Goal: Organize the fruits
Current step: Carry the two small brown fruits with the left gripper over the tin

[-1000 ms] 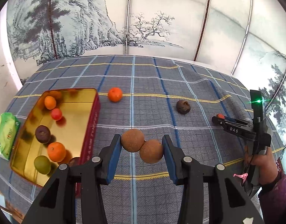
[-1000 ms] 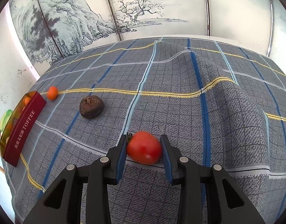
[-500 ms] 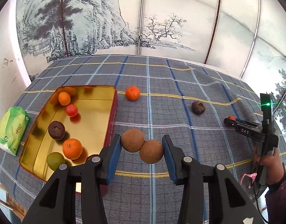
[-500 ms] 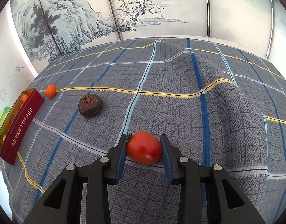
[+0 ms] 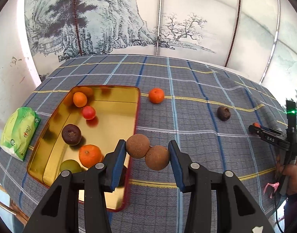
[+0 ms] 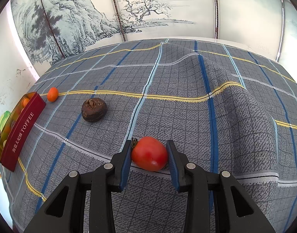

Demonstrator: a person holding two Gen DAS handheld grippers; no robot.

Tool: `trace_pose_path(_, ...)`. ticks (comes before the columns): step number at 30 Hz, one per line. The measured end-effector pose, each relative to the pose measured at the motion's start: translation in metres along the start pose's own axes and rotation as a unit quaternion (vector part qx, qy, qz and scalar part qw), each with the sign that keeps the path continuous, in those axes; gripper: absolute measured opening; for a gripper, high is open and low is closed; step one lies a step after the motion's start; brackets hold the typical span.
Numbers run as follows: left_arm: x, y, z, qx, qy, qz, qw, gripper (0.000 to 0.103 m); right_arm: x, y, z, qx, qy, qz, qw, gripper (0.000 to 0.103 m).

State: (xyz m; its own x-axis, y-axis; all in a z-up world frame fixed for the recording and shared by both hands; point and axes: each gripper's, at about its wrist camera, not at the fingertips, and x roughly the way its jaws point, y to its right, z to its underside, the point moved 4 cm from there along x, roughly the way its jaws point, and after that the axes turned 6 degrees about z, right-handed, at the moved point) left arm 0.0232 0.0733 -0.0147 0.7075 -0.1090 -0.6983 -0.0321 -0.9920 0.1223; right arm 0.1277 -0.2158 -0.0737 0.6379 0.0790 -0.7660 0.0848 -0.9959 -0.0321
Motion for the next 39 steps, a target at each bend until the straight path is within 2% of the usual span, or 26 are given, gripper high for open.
trace_pose_path(24, 0.018, -0.04, 0.003, -0.013, -0.006, -0.047, 0.9988, 0.04, 0.003, -0.004, 0.0, -0.004, 0.0, 0.006, 1.0, 0.036)
trace_pose_path(39, 0.026, -0.057, 0.004, -0.019, -0.012, -0.058, 0.9981, 0.04, 0.005, -0.006, 0.0, -0.005, 0.0, 0.009, 1.0, 0.036)
